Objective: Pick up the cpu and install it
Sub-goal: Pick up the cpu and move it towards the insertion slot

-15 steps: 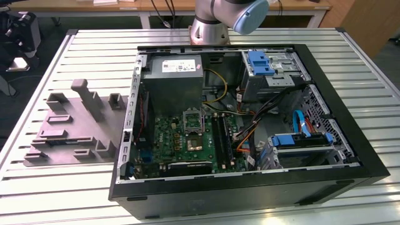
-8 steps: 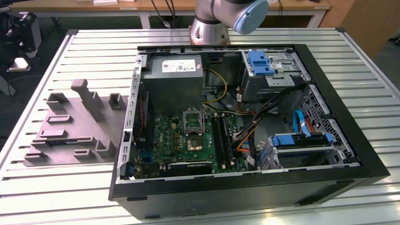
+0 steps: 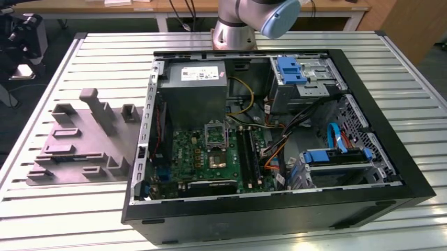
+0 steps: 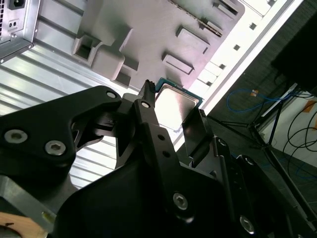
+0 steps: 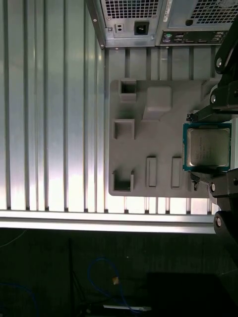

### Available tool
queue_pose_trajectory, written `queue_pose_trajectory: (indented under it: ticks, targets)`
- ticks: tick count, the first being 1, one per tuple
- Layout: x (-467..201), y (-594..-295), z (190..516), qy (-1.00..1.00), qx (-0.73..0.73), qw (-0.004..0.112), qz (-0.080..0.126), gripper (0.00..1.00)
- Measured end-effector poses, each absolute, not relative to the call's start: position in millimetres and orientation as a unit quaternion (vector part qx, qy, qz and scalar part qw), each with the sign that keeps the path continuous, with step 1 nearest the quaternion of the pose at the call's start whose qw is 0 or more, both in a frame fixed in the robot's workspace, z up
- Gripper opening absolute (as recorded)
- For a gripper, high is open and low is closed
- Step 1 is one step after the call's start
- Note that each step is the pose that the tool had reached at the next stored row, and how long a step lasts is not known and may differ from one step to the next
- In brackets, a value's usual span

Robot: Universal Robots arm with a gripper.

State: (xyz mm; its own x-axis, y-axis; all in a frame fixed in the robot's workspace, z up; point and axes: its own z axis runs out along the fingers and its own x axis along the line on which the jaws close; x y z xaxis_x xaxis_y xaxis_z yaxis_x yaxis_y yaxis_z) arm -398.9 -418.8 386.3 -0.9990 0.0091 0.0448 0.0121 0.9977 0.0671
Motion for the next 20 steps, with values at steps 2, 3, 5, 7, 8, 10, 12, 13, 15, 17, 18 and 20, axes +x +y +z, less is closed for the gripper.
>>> queue_pose_trajectory:
  ticks: [2,3,5,7,8,10,12,13,15,17,18,20]
  targets:
    - [-398.3,-418.8,386.2,-0.999,-0.005,0.022,-0.034,0.47]
    - [-398.1,-418.8,386.2,-0.999,-0.005,0.022,-0.034,0.47]
    - [-397.5,-418.8,386.2,-0.999,-0.005,0.022,-0.034,0.47]
    - [-397.0,-418.8,386.2,-0.999,-0.005,0.022,-0.034,0.47]
    - [-396.7,-418.8,386.1,-0.999,-0.005,0.022,-0.034,0.47]
    - [-396.5,-418.8,386.2,-0.999,-0.005,0.022,-0.034,0.47]
    - [-395.9,-418.8,386.1,-0.999,-0.005,0.022,-0.034,0.47]
    - [-395.5,-418.8,386.2,-0.999,-0.005,0.022,-0.034,0.47]
    - [-395.1,-418.8,386.1,-0.999,-0.005,0.022,-0.034,0.47]
    - [-394.6,-418.8,386.1,-0.999,-0.005,0.022,-0.034,0.47]
    - [-394.4,-418.8,386.1,-0.999,-0.005,0.022,-0.034,0.47]
    - [-394.0,-418.8,386.0,-0.999,-0.005,0.022,-0.034,0.47]
